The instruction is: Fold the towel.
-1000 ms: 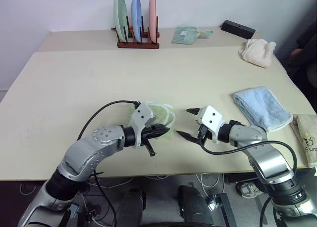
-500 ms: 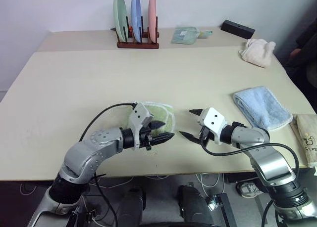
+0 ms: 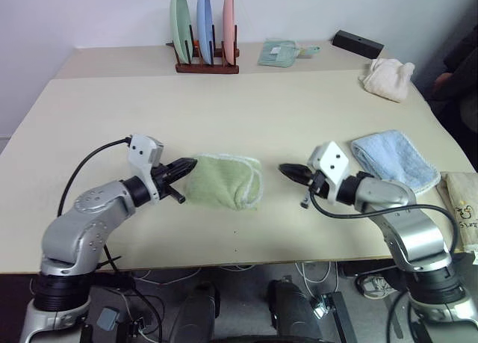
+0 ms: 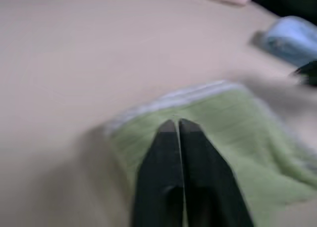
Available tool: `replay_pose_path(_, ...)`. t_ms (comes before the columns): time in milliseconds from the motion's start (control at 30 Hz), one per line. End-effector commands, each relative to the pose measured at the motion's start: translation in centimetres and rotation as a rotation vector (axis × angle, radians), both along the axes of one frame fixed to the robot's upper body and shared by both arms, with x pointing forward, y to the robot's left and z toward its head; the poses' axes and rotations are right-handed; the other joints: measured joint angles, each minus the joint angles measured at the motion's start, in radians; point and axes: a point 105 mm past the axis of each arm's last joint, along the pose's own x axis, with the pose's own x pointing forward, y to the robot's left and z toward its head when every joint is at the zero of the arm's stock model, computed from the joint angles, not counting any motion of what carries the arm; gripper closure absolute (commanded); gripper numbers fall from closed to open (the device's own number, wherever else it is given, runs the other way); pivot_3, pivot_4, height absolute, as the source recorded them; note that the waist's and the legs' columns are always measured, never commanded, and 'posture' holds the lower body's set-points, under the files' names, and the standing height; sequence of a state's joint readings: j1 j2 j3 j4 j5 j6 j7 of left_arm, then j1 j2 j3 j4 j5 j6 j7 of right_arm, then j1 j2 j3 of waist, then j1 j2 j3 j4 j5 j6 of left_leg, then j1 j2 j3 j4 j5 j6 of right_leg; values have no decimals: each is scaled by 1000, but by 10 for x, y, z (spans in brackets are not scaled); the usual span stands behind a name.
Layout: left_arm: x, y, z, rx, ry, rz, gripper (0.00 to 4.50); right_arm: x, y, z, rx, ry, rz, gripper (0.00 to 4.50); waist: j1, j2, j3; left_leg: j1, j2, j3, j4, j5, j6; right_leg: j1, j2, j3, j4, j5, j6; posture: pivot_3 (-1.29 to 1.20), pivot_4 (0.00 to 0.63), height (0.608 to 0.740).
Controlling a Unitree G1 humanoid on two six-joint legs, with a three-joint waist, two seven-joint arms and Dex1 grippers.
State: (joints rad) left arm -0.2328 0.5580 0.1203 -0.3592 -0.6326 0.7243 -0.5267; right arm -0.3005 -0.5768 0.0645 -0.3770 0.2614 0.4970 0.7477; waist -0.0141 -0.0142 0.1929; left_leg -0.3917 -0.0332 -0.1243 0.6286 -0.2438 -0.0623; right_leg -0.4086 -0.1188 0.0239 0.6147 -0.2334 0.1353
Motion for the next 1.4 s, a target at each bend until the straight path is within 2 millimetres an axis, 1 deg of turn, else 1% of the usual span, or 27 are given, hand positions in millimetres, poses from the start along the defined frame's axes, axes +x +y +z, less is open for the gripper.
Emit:
replay_pose_path(33, 2, -18, 5, 21, -86, -37, 4500, -6, 33, 25, 108, -30, 79, 4456, 1, 0, 0, 0, 0, 0, 0, 0, 0, 0, 0, 0, 0, 0, 0, 0, 150, 740)
replay_pose_path(67, 2, -23, 2, 24, -88, -52, 4500, -6, 41, 24, 123, -16, 89, 4456, 1, 0, 0, 0, 0, 0, 0, 0, 0, 0, 0, 0, 0, 0, 0, 0, 150, 740)
replay_pose_path(133, 4, -35, -7, 29, -82, -71, 4500, 0, 59, 11, 128, 32, 90, 4456, 0, 0, 0, 0, 0, 0, 0, 0, 0, 0, 0, 0, 0, 0, 0, 0, 150, 740)
replay_pose_path(200, 6, -44, -19, 59, -74, -81, 4500, 7, 72, -14, 52, 65, 79, 4456, 0, 0, 0, 0, 0, 0, 0, 0, 0, 0, 0, 0, 0, 0, 0, 0, 150, 740)
replay_pose_path(267, 8, -44, -34, 109, -63, -74, 4500, 13, 77, -34, 15, 96, 54, 4456, 1, 0, 0, 0, 0, 0, 0, 0, 0, 0, 0, 0, 0, 0, 0, 0, 150, 740)
replay_pose_path(367, 11, -38, -58, 194, -40, -45, 4500, 18, 76, -64, -33, 147, 14, 4456, 0, 0, 0, 0, 0, 0, 0, 0, 0, -1, 0, 0, 0, 0, 0, 0, 150, 740)
replay_pose_path(433, 11, -34, -68, 191, -23, -24, 4500, 19, 68, -80, -60, 173, -12, 4456, 0, 0, -1, 0, 0, 0, 0, 0, 0, -1, 0, 0, 0, 0, 1, 0, 150, 740)
replay_pose_path(500, 11, -31, -74, 164, -1, -5, 4500, 19, 61, -89, -82, 182, -32, 4456, -1, 1, -2, 1, 0, 0, 0, 0, 0, 0, 0, 0, 0, 0, 1, 0, 150, 740)
replay_pose_path(533, 10, -31, -75, 158, 1, -5, 4500, 18, 58, -90, -91, 174, -33, 4456, 0, 1, -3, 2, 0, 0, 0, 0, 0, 1, 0, 0, 1, 0, 1, 0, 150, 740)
replay_pose_path(567, 9, -31, -77, 157, 1, -7, 4500, 18, 57, -90, -94, 165, -32, 4456, 0, 2, -3, 2, 0, 0, 0, 0, 0, 1, 0, 0, 1, 0, 1, 0, 150, 740)
replay_pose_path(667, 5, -28, -72, 124, -16, -5, 4500, 19, 56, -68, -38, 95, -23, 4456, -1, 2, -4, 2, 0, 0, 0, 0, 0, 2, 0, 0, 1, 0, 1, 0, 150, 740)
replay_pose_path(700, 5, -27, -65, 93, -27, 5, 4500, 19, 56, -59, -8, 84, -16, 4456, -1, 2, -4, 2, 0, 0, 0, 0, 0, 2, 0, 0, 1, 0, 1, 0, 150, 740)
replay_pose_path(733, 7, -21, -55, 28, -28, 31, 4500, 17, 55, -47, 29, 80, 3, 4228, -1, 2, -4, 2, 0, 0, 0, 0, 0, 2, 0, 0, 1, 0, 1, 0, 150, 740)
replay_pose_path(800, 9, -7, -35, -79, -30, 82, 3995, 10, 52, -29, 54, 52, 51, 3641, -1, 2, -2, 2, 0, 0, 0, 0, 0, 1, 0, 0, 1, 0, 1, 0, 150, 740)
replay_pose_path(833, 9, -2, -29, -109, -26, 95, 3667, 8, 51, -24, 51, 42, 66, 3157, -2, 1, -2, 1, 0, -1, 1, 0, 0, 0, 0, 0, 2, 0, 1, 0, 150, 740)
replay_pose_path(867, 9, 3, -23, -131, -24, 110, 3231, 6, 50, -21, 48, 36, 73, 2709, -3, 1, -2, 1, 0, -1, 0, 0, 0, 0, 0, 0, 2, 0, 1, 0, 150, 740)
replay_pose_path(900, 11, 16, -16, -167, -15, 154, 2668, 1, 47, -13, 48, 28, 96, 2111, -4, 1, -2, 1, 0, -1, 0, 0, 0, 0, 0, 0, 2, 0, 1, 0, 150, 740)
replay_pose_path(933, 12, 27, -12, -193, -6, 187, 2180, -4, 45, -8, 42, 23, 117, 1615, -4, 2, -2, 1, 0, -1, 0, 0, 0, 0, 0, 0, 2, 0, 1, 0, 150, 740)
replay_pose_path(967, 12, 34, -9, -214, 7, 207, 1657, -9, 44, -4, 33, 19, 136, 1118, -5, 1, -2, 1, 0, -1, 0, 0, 0, 0, 0, 0, 2, 0, 2, 0, 150, 740)
replay_pose_path(1033, 12, 42, -13, -231, 62, 232, 643, -12, 42, 1, 17, -2, 142, 71, -4, 1, -2, 1, 0, -1, 0, 0, 0, 0, 0, -1, 2, 0, 2, 0, 150, 740)
replay_pose_path(1067, 13, 43, -16, -230, 81, 240, 111, -12, 41, 3, 13, -9, 139, 0, -3, 1, -2, 1, 0, -1, 0, 0, 0, 0, 0, -1, 2, 0, 2, 0, 150, 740)
replay_pose_path(1100, 14, 43, -24, -205, 125, 256, 41, -13, 41, 4, 5, -17, 144, 0, -3, 1, -2, 1, 0, -1, 0, 0, 0, 0, 0, -1, 2, 0, 2, 0, 150, 740)
replay_pose_path(1167, 15, 41, -37, -173, 194, 260, 41, -15, 42, 5, -7, -27, 154, 0, 0, 1, -2, 1, 0, -1, 1, 0, 0, 0, 0, -1, 2, 0, 2, 0, 150, 740)
replay_pose_path(1233, 12, 29, -46, -199, 267, 213, 41, -15, 43, 5, -24, -41, 156, 0, 0, 1, -2, 1, 0, -1, 1, 0, 0, 0, 0, -1, 2, 0, 2, 0, 150, 740)
replay_pose_path(1300, 9, 14, -50, -261, 331, 159, 41, -15, 43, 3, -37, -47, 156, 0, 2, 1, -2, 1, 0, -1, 1, 0, 0, 0, 0, -1, 2, 0, 2, 0, 150, 740)
replay_pose_path(1400, 7, -4, -51, -311, 380, 102, 41, -18, 44, -1, -51, -47, 157, 0, 3, 1, -2, 1, 0, -1, 1, 0, 0, 1, 0, -1, 2, 0, 2, 0, 150, 740)
